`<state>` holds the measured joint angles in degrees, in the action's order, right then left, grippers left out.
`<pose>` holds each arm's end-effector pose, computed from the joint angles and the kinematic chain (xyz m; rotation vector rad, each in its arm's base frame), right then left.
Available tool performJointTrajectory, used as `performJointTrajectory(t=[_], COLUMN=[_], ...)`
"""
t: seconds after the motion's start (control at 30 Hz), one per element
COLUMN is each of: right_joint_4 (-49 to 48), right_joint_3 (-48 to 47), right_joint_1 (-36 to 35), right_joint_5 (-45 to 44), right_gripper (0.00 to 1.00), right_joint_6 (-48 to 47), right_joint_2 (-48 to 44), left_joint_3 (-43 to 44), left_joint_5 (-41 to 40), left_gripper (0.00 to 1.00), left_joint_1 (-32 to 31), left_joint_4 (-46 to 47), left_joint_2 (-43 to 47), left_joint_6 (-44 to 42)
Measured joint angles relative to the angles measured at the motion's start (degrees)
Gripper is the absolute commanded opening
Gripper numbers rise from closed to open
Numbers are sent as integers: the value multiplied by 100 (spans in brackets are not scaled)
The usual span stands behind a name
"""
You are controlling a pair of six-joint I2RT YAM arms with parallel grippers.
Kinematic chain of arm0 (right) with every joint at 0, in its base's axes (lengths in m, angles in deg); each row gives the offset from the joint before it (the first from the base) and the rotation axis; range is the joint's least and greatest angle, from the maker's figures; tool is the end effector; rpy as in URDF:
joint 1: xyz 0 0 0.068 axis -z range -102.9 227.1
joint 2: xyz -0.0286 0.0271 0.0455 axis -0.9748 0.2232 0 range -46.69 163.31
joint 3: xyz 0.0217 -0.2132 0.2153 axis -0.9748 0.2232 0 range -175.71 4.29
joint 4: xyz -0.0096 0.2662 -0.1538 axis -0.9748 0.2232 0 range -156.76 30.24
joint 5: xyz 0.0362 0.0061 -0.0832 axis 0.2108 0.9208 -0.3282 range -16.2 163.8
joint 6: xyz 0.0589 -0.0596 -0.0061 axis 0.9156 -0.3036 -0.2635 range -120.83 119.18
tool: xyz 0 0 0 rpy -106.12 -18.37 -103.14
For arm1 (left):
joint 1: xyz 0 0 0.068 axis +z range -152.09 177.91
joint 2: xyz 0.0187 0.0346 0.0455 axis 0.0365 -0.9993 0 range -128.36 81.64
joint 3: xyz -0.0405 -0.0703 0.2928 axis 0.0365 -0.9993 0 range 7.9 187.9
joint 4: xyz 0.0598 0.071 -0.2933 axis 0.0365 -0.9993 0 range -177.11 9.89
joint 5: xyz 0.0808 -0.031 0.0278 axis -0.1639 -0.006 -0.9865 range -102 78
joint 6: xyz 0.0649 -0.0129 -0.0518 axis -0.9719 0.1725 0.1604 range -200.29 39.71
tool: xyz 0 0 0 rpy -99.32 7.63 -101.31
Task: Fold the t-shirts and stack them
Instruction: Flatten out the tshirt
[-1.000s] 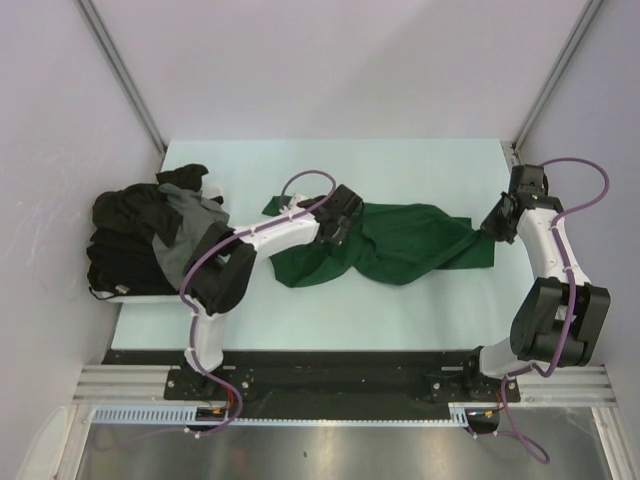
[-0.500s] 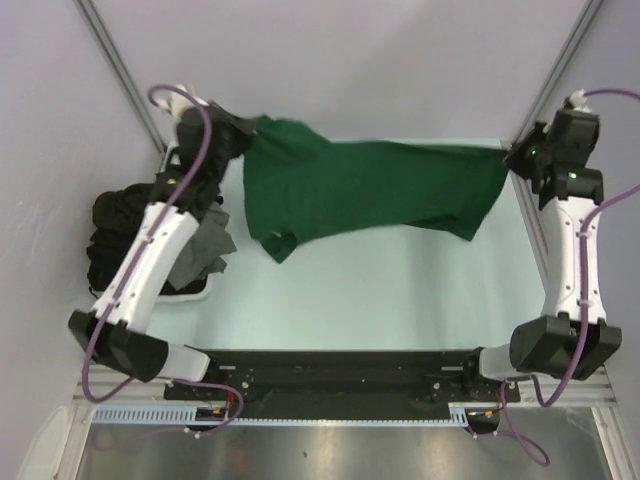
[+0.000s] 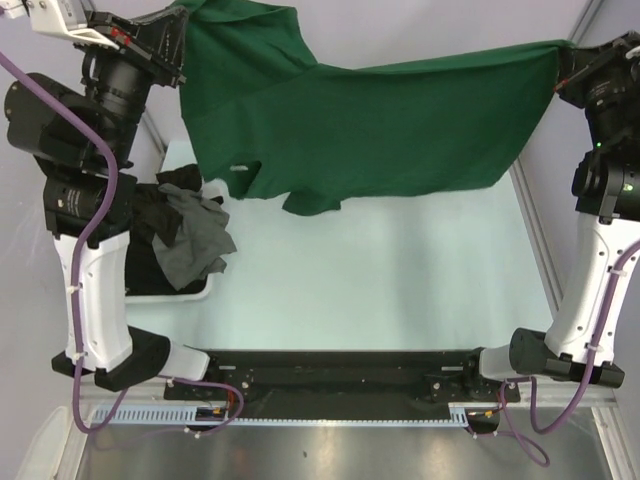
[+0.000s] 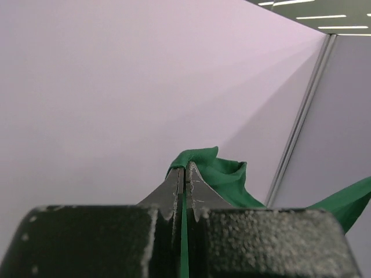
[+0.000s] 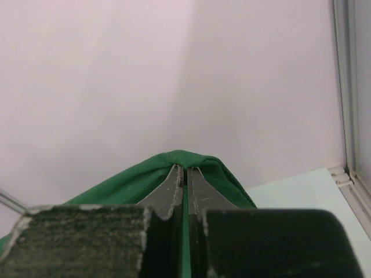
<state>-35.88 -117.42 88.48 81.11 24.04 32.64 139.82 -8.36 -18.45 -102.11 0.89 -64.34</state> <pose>0.2821 -0.0472 0.6760 0.3251 1.3386 0.2844 0.2277 -0.0717 0.7439 0.0619 1.0760 -0.5428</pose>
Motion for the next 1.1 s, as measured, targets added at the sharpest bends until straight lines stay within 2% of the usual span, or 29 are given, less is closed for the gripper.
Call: performJointTrajectory(t=[0.47,0.77,1.1], right_joint_4=[481,525,533], right_joint_3=[-334,-313,144], right_joint_1=[0,0,-7], right_joint_5=[-166,-184,-146], right_gripper=[0,0,0], right_joint_6=[59,212,245], right_joint_2=[-188,-562,-634], left_joint_3=[313,446,330], left_joint_5=[262,461,557], left_gripper=[0,0,0], left_joint_1=[0,0,0], left_joint_4=[-4,247,439], left_joint_2=[-68,116,256], left_joint_6=[-610,-542,-240])
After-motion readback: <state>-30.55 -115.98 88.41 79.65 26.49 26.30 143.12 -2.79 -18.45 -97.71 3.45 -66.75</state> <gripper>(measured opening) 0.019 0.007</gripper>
